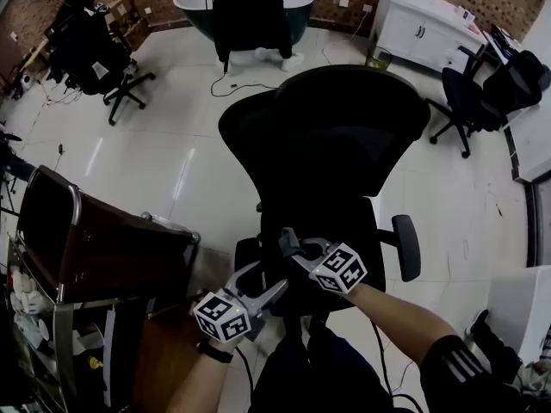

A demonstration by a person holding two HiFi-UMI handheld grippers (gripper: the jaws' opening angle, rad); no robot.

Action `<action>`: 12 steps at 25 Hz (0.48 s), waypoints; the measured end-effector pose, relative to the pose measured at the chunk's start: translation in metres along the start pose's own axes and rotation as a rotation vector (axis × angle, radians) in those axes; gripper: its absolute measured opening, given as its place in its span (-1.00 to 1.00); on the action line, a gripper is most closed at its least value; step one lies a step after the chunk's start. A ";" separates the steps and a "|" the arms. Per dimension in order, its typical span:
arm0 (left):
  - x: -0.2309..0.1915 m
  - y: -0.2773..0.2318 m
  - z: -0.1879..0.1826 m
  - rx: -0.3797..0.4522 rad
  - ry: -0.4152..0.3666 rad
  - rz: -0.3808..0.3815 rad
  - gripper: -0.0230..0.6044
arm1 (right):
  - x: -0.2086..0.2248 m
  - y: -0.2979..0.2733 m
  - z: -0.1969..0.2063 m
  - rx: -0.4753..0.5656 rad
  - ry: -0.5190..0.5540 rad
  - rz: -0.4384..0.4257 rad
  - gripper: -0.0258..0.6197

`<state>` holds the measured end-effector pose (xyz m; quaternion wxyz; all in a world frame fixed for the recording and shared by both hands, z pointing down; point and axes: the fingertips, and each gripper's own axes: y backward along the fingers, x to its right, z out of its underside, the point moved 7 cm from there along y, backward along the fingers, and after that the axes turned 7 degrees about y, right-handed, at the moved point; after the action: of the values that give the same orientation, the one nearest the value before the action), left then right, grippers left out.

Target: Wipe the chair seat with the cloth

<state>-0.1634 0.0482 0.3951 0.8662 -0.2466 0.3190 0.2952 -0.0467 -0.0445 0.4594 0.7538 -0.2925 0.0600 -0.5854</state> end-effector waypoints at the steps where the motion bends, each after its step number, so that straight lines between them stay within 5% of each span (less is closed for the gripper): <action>1: -0.006 -0.005 0.003 0.001 0.015 -0.004 0.11 | 0.010 -0.016 0.010 -0.032 0.003 -0.008 -0.83; 12: -0.072 -0.050 0.036 0.019 0.035 -0.035 0.11 | 0.090 -0.184 0.111 -0.292 0.137 -0.023 -0.83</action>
<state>-0.1603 0.0090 0.4816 0.8678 -0.2491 0.3326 0.2726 -0.1269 -0.1126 0.6677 0.6908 -0.3589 0.1922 -0.5975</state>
